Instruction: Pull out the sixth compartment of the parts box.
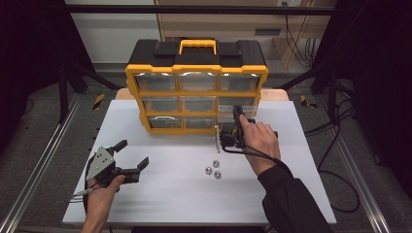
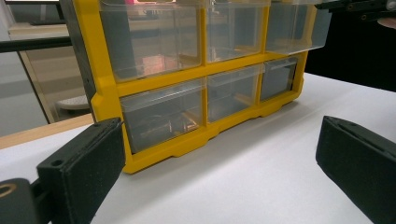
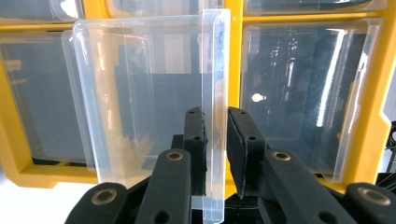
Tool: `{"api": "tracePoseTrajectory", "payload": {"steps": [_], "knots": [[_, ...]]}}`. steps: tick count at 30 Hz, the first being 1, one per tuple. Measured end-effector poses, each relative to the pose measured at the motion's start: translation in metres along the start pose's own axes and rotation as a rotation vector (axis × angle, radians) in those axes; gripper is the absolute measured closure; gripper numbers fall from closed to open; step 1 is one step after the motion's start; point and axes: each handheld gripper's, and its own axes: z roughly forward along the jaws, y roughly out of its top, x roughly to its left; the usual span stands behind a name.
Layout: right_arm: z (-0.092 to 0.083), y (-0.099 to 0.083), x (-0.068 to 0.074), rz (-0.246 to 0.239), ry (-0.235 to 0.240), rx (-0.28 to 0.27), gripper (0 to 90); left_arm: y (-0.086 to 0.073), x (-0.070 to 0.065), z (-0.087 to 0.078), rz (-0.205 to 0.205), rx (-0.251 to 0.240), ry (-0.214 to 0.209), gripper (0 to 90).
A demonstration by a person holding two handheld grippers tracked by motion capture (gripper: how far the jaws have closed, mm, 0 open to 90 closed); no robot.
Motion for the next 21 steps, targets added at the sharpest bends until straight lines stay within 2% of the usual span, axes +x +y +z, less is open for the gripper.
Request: {"api": "tracePoseTrajectory", "payload": {"steps": [12,19,21], "knots": [[-0.017,0.001,0.002,0.005,0.004,0.002,78.0,0.0,0.0,0.0,-0.001,-0.004,0.0,1.3],[-0.02,0.001,0.005,0.017,-0.002,-0.003,77.9,0.0,0.0,0.0,-0.002,-0.004,0.001,1.3],[-0.02,0.001,0.005,0.005,-0.004,-0.006,77.8,0.0,0.0,0.0,-0.002,-0.004,0.001,1.3]]}}
